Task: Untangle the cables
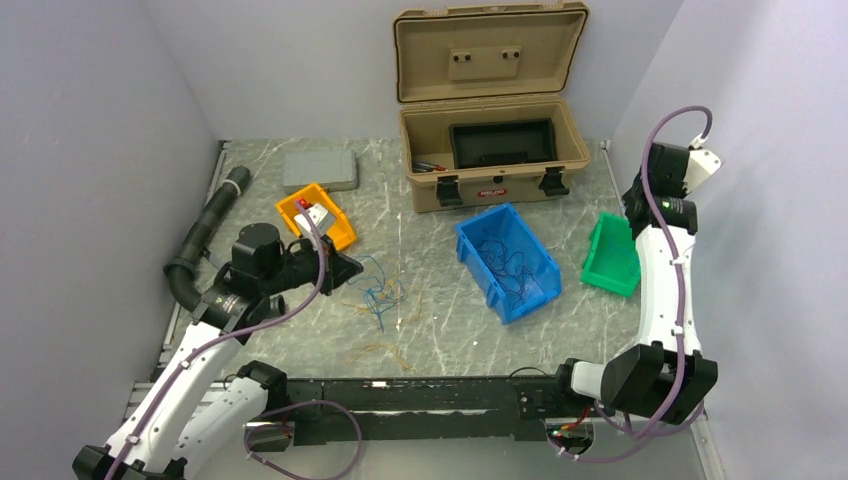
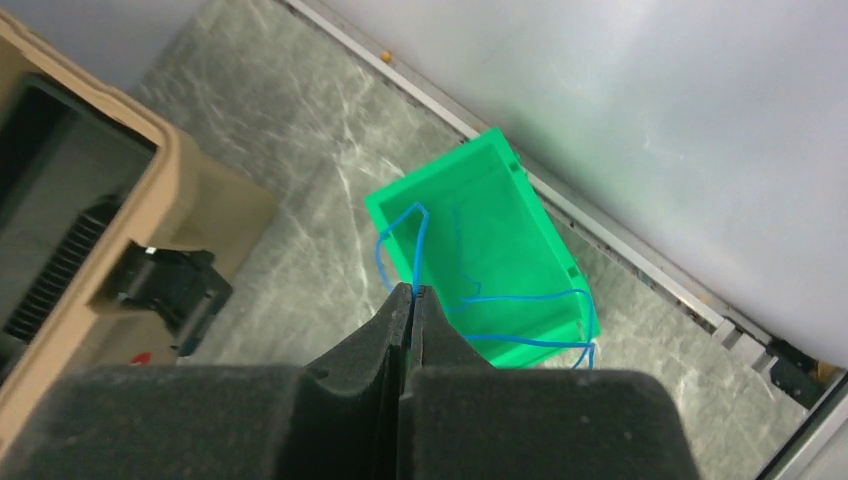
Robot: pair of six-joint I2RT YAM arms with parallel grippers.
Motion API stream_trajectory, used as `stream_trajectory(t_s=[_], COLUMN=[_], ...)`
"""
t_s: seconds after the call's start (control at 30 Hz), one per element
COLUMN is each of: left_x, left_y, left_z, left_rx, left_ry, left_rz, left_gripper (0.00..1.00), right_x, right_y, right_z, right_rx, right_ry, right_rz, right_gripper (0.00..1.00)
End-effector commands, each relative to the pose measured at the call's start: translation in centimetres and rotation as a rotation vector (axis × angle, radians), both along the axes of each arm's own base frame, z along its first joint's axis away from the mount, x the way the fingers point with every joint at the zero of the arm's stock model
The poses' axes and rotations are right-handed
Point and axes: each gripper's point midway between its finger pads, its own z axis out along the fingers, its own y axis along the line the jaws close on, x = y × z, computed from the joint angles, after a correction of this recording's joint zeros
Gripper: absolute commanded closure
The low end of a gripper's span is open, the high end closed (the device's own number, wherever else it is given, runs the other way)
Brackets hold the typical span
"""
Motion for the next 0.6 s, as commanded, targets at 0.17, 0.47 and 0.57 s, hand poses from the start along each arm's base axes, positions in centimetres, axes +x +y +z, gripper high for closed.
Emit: stream_trajectory(t_s=[0.17, 0.47, 0.57], left_x=[0.7, 0.6, 0.6], left_y=[-0.5, -0.6, -0.7], left_z=[-0.1, -0.3, -0.4], left_rx=[0.014, 0.025, 0.027], left_ry=[-0.020, -0.022, -0.019], left_rz=[-0.008, -0.009, -0.011], left_gripper=[1.00, 1.00, 1.00], right_x=[0.4, 3.2, 3.6], right_y=[-1.1, -0.9, -1.7], right_z=[-4.3, -8.6, -10.4], right_rx=[0.008, 0.060, 0.041], right_ry=[-0.057, -0.191, -0.130], right_rz=[-0.059, -0.008, -0.021], right_gripper=[1.00, 1.00, 1.00])
